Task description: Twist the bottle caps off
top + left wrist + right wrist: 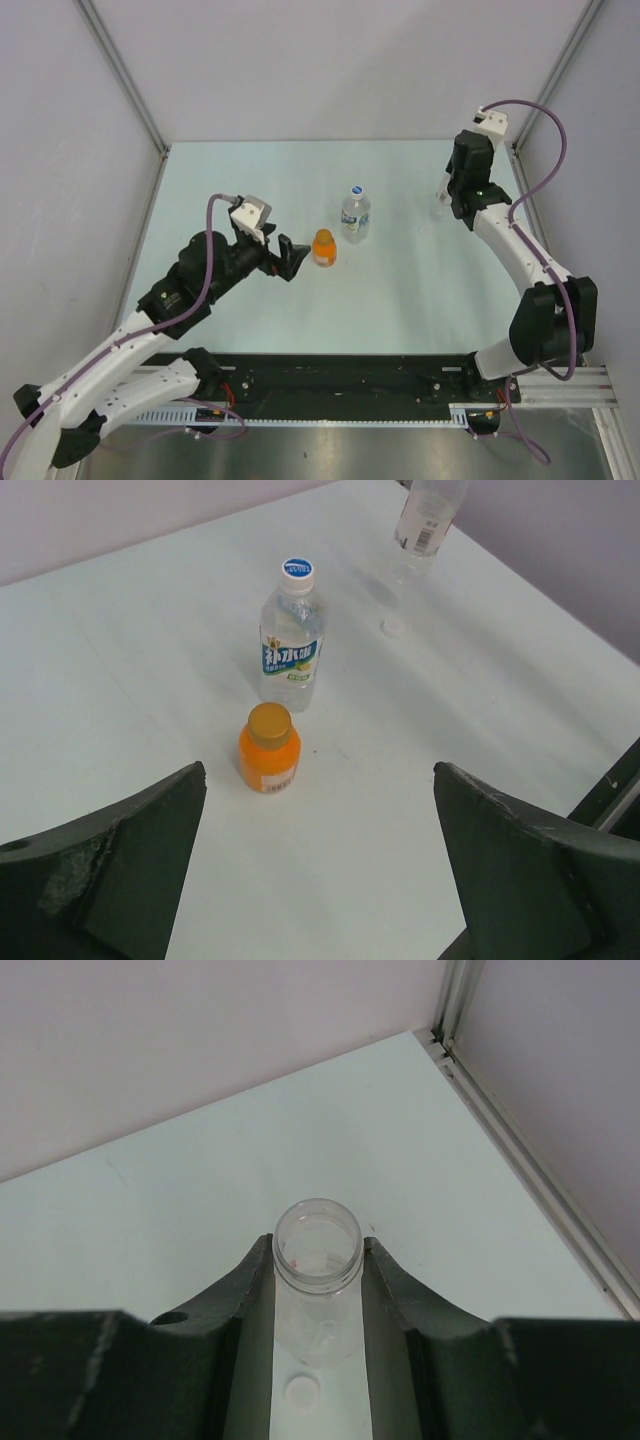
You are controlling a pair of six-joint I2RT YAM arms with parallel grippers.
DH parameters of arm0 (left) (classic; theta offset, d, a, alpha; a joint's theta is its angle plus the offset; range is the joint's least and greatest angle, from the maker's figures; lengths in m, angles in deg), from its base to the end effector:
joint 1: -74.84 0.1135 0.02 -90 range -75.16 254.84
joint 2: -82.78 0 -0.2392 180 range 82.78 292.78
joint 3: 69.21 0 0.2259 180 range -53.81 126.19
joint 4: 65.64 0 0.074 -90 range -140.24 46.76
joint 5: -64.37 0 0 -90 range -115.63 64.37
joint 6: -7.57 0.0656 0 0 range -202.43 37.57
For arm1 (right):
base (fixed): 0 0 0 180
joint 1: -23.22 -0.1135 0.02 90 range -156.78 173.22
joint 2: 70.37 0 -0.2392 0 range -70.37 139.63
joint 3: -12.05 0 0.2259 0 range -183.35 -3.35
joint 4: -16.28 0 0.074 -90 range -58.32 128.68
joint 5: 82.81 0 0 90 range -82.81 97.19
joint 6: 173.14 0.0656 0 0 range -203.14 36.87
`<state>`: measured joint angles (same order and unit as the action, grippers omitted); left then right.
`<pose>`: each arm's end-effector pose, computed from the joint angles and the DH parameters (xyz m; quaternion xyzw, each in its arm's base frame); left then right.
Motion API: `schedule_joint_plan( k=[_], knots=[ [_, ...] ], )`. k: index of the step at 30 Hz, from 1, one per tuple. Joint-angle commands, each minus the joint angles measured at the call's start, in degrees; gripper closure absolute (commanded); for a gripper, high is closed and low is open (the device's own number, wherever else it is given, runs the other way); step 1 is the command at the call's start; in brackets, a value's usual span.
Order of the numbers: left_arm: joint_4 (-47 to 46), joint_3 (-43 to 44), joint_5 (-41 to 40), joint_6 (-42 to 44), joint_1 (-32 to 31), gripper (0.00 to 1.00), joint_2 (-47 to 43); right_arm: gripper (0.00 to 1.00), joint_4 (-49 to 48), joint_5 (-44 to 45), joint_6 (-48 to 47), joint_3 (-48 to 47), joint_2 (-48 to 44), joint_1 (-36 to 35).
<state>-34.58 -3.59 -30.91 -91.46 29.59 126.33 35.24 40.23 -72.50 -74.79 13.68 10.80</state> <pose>0.1406 -0.1332 0.3414 0.2077 0.7312 -0.2648 0.5934 0.3444 0.0392 0.3265 0.1589 0.7691 -0.1077 0.6097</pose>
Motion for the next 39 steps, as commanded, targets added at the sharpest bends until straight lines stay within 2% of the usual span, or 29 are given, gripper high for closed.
schedule_joint_plan(
  k=[1,10,21,25,33,37,39],
  knots=[
    [0.69,-0.82,-1.75,-0.89,-0.1,0.0,0.48,1.0,-6.88,-0.96,0.27,-2.92,3.13,0.12],
    [0.16,-2.93,-3.42,-0.81,-0.1,0.0,0.48,1.0,-10.23,0.89,-2.02,-2.92,10.07,-0.05],
    [-0.19,-3.63,-2.63,-0.45,-0.1,0.0,0.75,1.0,-10.41,1.85,-0.97,-2.92,12.36,-1.55],
    [-0.46,-3.9,-2.19,-0.45,-0.1,0.0,0.75,0.9,-8.39,2.21,-0.09,-2.92,12.01,-1.81],
    [-0.37,-3.81,-1.23,-0.54,-0.18,0.0,0.48,0.8,-6.89,2.65,2.55,-0.46,10.08,-2.25],
    [-0.37,-3.9,0.0,-0.54,-0.1,0.0,0.31,0.61,-6.89,2.21,3.25,0.86,8.94,-2.43],
    [-0.45,-3.99,0.0,-0.63,-0.1,0.0,0.4,0.57,-6.72,1.94,3.25,1.04,8.67,-2.43]
  ],
)
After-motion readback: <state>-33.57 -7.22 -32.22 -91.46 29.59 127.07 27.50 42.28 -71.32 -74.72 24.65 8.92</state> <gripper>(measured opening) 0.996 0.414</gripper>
